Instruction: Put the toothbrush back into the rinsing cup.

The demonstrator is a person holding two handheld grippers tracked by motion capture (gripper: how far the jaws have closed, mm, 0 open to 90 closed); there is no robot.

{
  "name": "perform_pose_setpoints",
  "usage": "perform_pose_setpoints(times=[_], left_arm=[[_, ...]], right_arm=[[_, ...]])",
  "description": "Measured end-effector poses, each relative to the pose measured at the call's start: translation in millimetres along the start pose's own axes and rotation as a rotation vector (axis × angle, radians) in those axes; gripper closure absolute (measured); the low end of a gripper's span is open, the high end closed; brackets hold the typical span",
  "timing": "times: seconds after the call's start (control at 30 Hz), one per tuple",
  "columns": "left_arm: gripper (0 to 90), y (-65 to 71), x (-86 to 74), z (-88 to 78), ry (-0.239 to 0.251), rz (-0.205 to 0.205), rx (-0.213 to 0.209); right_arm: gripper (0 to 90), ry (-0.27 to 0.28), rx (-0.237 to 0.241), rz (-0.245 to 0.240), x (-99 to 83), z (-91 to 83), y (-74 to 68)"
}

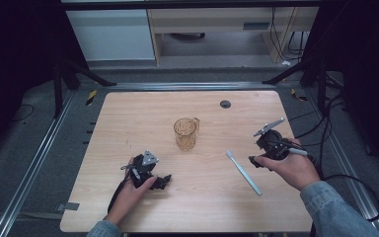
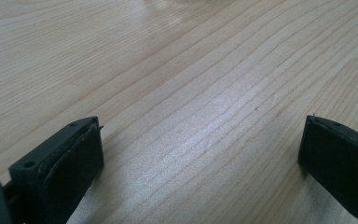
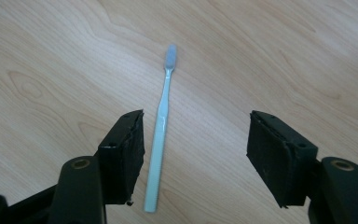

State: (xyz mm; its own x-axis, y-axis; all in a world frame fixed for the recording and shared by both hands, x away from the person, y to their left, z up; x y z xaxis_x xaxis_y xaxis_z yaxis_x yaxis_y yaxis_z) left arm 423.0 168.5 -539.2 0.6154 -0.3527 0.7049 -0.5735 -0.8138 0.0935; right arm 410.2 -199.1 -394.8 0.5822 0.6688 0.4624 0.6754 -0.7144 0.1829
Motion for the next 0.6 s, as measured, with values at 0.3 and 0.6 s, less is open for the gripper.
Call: perform_pose_setpoints(times=[0.3, 0.6], left_arm=[[0.0, 0.2, -0.2, -0.2, 0.0, -0.002, 0.002], [0.0, 0.2, -0.2, -0.2, 0.0, -0.002, 0.002]], right_arm=[[37.2, -0.045, 0.014, -0.032, 14.8, 4.8, -2.8], [42.3, -0.091, 0.033, -0.01, 16.5, 20.5, 4.6]])
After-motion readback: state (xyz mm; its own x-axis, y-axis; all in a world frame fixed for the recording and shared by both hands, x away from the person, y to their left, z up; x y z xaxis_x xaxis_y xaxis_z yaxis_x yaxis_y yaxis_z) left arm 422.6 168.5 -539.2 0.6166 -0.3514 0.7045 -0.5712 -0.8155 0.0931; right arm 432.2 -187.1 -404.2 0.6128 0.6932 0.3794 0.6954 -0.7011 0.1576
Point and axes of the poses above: each handheld gripper's, and its own axes: z roughly forward along the jaws, x roughly out of its top, y roughly to its right, the point moved 4 cm from there along z, roughly forward along the jaws, and after that the axes turned 9 degrees about -z, right-handed, at the moved point
